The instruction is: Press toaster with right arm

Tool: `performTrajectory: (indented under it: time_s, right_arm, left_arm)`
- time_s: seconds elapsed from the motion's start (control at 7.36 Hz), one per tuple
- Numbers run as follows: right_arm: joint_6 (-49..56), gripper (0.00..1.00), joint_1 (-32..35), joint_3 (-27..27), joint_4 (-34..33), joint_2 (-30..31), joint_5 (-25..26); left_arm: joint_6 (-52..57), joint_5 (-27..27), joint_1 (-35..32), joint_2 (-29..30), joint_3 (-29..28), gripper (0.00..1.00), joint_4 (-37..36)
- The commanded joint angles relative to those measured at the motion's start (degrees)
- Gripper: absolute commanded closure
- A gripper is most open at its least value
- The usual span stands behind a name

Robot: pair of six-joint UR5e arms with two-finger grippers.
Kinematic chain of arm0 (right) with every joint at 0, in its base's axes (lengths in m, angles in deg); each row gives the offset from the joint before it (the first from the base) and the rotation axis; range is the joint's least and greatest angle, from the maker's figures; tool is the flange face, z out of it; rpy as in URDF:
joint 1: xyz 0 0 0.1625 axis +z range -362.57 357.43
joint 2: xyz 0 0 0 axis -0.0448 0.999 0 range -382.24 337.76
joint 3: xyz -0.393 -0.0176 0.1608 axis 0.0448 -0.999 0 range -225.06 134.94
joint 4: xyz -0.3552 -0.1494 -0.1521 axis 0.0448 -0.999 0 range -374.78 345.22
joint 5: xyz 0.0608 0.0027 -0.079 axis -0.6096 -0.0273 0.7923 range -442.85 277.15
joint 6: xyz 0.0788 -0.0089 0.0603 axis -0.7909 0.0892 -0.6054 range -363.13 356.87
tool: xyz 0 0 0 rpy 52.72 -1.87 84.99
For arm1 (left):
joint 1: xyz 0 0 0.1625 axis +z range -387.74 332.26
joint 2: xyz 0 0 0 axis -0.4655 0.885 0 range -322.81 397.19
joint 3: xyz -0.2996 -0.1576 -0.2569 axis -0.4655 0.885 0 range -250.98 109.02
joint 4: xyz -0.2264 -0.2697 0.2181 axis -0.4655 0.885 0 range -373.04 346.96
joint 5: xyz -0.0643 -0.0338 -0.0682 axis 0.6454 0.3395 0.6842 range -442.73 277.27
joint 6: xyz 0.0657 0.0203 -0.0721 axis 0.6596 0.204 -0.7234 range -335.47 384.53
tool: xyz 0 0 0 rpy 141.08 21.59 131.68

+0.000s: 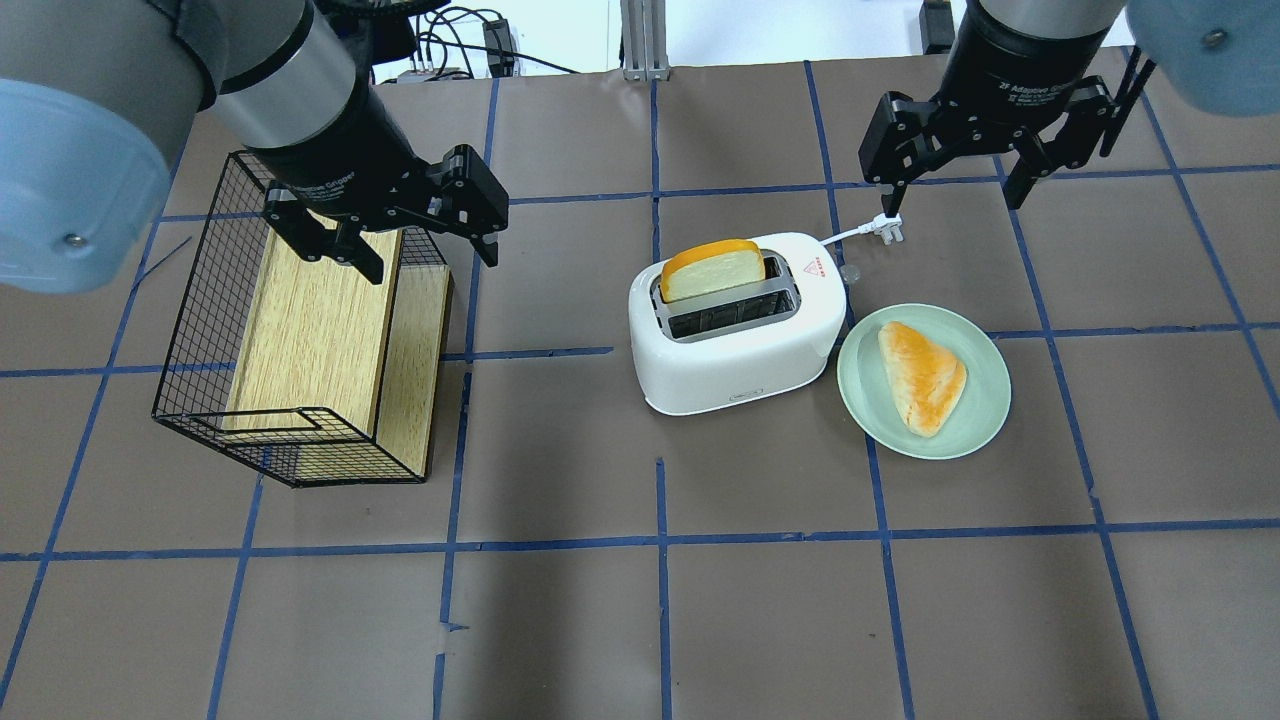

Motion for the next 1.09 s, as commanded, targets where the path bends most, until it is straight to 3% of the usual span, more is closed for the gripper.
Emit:
performTrajectory:
  time_s: [0.0,0.27,0.41,0.54,0.68,0.95]
  right_arm:
    - [-0.4,0.00,-0.1,0.7,-1.5,-0.6,0.9]
    - [-0.1,0.01,0.0,0.5,-1.7,-1.1,0.7]
    - [0.9,0.31,0.0,0.5,-1.6,-1.3,0.8]
    - [4.2,0.74,0.0,0.6,-1.4,-1.3,0.5]
    - [7.1,0.90,0.0,0.7,-1.3,-1.3,0.1]
    - [8.5,0.99,0.0,0.6,-1.4,-1.3,0.7]
  left_arm:
    - [0.0,0.0,0.0,0.0,0.0,0.00,0.0]
    - [0.0,0.0,0.0,0.0,0.0,0.00,0.0]
    - [0.0,0.0,0.0,0.0,0.0,0.00,0.0]
    - [0.0,0.0,0.0,0.0,-0.1,0.00,0.0]
    - [0.0,0.0,0.0,0.0,0.0,0.00,0.0]
    - [0.0,0.0,0.0,0.0,0.0,0.00,0.0]
